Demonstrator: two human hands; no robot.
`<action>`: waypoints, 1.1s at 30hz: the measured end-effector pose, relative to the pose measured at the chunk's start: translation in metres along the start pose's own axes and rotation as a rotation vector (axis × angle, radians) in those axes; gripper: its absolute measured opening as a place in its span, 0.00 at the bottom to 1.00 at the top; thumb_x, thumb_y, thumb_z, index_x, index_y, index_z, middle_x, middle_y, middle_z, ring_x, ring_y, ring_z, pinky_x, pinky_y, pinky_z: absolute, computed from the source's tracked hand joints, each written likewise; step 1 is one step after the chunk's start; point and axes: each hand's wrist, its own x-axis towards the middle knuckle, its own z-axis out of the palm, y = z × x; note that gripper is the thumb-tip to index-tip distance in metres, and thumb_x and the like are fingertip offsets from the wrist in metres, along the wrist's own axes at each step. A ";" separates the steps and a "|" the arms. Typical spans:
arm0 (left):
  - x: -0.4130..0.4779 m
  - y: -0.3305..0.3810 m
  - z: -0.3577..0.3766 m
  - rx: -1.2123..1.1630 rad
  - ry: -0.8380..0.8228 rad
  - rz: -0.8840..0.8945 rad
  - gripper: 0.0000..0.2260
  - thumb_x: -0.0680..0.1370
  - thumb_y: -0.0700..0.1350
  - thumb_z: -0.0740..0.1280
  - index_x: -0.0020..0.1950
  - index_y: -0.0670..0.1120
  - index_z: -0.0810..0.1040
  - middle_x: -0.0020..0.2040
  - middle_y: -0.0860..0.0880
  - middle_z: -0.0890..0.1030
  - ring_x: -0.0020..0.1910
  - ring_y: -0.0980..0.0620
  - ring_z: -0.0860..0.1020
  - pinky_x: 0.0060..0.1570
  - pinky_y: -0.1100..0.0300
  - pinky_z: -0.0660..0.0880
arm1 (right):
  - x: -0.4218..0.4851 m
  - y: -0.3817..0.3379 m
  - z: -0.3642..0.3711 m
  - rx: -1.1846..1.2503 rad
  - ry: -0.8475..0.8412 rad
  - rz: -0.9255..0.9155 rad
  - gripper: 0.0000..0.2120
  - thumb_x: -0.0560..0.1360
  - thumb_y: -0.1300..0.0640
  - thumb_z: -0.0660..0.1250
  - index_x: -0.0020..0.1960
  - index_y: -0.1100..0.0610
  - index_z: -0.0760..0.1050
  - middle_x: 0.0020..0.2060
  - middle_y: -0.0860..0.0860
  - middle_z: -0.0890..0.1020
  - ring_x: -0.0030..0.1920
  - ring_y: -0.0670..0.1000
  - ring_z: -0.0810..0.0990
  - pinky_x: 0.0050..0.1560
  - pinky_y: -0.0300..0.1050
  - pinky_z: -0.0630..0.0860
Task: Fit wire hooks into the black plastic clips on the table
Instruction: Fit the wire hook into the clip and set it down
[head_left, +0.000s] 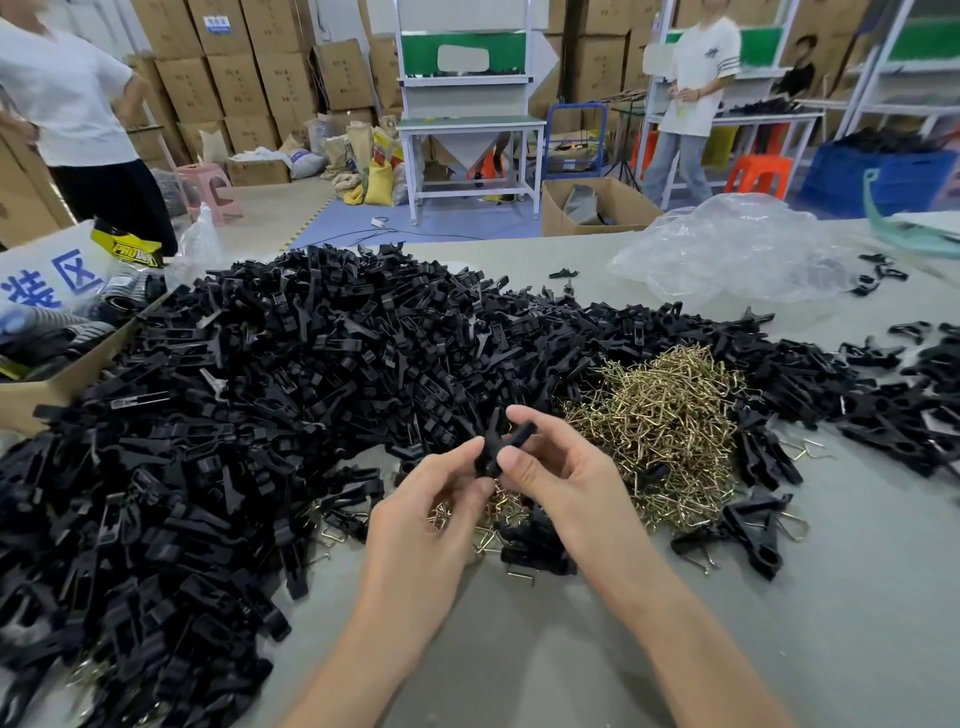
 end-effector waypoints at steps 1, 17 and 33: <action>0.000 0.000 0.000 -0.052 -0.001 -0.037 0.15 0.76 0.44 0.72 0.54 0.64 0.81 0.49 0.62 0.84 0.50 0.61 0.82 0.51 0.70 0.75 | -0.001 0.000 0.000 -0.047 -0.032 -0.012 0.11 0.78 0.55 0.70 0.60 0.50 0.81 0.47 0.44 0.86 0.52 0.44 0.84 0.58 0.40 0.79; 0.004 -0.022 -0.023 0.761 -0.295 0.164 0.16 0.78 0.59 0.64 0.61 0.54 0.80 0.57 0.58 0.75 0.59 0.54 0.71 0.60 0.55 0.68 | 0.002 0.003 -0.006 -0.124 0.138 -0.062 0.07 0.79 0.56 0.69 0.57 0.47 0.79 0.46 0.42 0.85 0.47 0.45 0.84 0.52 0.38 0.80; 0.007 -0.021 -0.014 0.509 -0.059 0.030 0.02 0.80 0.52 0.63 0.48 0.59 0.73 0.40 0.62 0.79 0.43 0.58 0.76 0.45 0.57 0.73 | 0.001 0.006 -0.008 -0.346 0.204 -0.090 0.12 0.79 0.53 0.70 0.59 0.39 0.77 0.51 0.36 0.81 0.51 0.38 0.80 0.51 0.33 0.77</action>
